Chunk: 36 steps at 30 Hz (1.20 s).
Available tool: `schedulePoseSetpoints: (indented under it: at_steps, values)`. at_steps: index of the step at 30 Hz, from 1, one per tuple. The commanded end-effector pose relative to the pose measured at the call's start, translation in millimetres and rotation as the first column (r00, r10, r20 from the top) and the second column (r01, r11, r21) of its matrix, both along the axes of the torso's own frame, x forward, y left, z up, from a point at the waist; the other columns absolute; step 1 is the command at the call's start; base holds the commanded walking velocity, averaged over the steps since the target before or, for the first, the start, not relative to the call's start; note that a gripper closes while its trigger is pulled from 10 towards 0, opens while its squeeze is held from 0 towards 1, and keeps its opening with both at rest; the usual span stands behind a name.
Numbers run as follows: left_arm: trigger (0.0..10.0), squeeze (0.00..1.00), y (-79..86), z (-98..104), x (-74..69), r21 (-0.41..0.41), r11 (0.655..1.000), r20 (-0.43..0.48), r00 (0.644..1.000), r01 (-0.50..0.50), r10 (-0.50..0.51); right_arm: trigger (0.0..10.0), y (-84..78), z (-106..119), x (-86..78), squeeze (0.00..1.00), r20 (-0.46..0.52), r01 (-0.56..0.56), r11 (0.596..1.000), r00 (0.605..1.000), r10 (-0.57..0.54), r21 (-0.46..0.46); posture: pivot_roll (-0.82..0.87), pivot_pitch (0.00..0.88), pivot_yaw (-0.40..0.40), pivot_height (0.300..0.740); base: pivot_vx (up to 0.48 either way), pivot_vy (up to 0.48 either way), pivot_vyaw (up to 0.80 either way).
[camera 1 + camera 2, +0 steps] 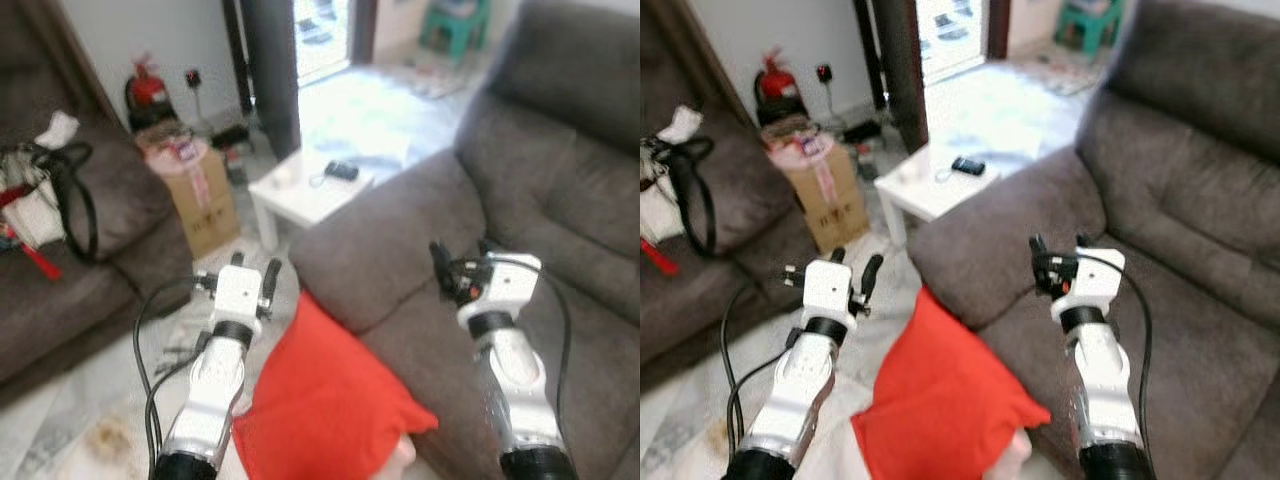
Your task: Move the pillow to the sofa from floor
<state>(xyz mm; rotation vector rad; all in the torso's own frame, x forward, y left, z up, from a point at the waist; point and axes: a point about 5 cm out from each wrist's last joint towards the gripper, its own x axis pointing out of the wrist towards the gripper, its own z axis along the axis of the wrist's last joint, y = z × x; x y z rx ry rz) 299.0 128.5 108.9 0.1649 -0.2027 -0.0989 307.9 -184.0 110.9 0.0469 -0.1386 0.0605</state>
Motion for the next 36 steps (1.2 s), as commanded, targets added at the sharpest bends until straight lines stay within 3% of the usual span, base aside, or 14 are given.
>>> schedulePoseSetpoints:
  at_steps: [1, 22, 29, 36]
  values:
    - [10.0, 0.0, 3.1, -6.8, -2.3, -0.001, 1.0, -0.029, 1.0, -0.004, 0.004, 10.0, 0.8, -3.2, -0.6, 0.0, -0.01, -0.004, 1.0, 1.0, 0.004, 0.014, -0.11, 0.067, 0.028, 0.74, 0.0, 0.0, 0.0]
    - [10.0, 0.0, 4.3, -10.9, -4.3, 0.025, 1.0, -0.041, 0.999, -0.004, 0.005, 10.0, 2.2, -5.6, -0.5, 0.0, -0.017, -0.015, 1.0, 1.0, 0.015, 0.004, -0.1, 0.068, 0.029, 0.74, 0.0, 0.0, 0.0]
    - [10.0, 0.0, 4.7, -10.7, -4.3, 0.027, 1.0, -0.039, 0.999, -0.008, 0.009, 10.0, 2.3, -5.2, -0.3, 0.0, -0.016, -0.015, 1.0, 1.0, 0.015, 0.0, -0.1, 0.069, 0.028, 0.74, 0.0, -0.333, 0.0]
    - [10.0, 0.0, 4.7, -10.2, -3.8, 0.024, 1.0, -0.037, 0.999, -0.01, 0.01, 10.0, 2.9, -5.4, -0.4, 0.0, -0.018, -0.024, 0.999, 1.0, 0.023, -0.022, -0.1, 0.07, 0.027, 0.74, 0.0, 0.0, 0.29]
